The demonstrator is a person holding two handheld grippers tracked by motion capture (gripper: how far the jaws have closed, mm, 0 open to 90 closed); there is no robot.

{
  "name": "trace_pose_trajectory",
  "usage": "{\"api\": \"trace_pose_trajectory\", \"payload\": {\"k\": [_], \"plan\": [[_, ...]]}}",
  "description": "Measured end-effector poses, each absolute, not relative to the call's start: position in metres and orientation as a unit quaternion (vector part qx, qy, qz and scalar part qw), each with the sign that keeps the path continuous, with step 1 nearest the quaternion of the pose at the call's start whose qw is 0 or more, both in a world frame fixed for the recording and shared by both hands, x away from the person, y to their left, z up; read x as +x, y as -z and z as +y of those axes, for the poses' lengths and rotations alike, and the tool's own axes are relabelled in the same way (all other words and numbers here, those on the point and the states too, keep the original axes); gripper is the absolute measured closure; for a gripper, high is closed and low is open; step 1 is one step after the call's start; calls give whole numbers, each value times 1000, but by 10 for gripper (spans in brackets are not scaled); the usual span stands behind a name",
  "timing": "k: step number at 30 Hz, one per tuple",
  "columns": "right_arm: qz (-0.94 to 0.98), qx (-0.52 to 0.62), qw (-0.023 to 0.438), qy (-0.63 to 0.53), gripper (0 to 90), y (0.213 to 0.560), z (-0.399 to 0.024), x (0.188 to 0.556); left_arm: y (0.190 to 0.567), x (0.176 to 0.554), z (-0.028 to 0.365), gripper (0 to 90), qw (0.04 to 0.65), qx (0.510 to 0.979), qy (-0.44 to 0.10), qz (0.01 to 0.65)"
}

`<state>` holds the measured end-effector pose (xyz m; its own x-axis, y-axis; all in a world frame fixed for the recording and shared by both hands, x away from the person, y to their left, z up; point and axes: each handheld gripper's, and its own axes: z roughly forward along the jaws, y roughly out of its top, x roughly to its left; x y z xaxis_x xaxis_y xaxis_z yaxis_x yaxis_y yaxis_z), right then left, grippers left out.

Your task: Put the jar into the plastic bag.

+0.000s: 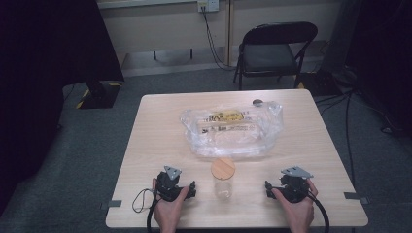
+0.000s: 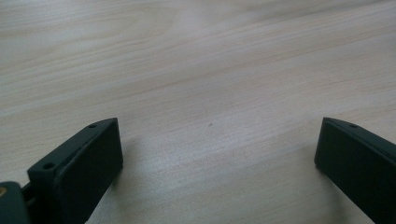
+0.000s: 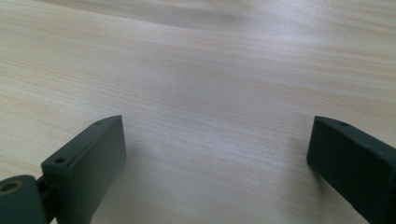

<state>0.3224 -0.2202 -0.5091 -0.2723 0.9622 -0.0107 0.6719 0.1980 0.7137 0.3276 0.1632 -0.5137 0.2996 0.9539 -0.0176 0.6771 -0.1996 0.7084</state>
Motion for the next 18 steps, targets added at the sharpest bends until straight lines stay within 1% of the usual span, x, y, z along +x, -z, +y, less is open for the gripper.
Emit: {"api": "trace_pose_trajectory", "payload": {"k": [13, 18], "plan": [[738, 553, 237, -305, 26, 509, -221, 324, 513, 327, 164, 7, 320, 743, -217, 546], [738, 553, 237, -305, 26, 509, -221, 324, 512, 325, 167, 49, 337, 738, -214, 544]]}}
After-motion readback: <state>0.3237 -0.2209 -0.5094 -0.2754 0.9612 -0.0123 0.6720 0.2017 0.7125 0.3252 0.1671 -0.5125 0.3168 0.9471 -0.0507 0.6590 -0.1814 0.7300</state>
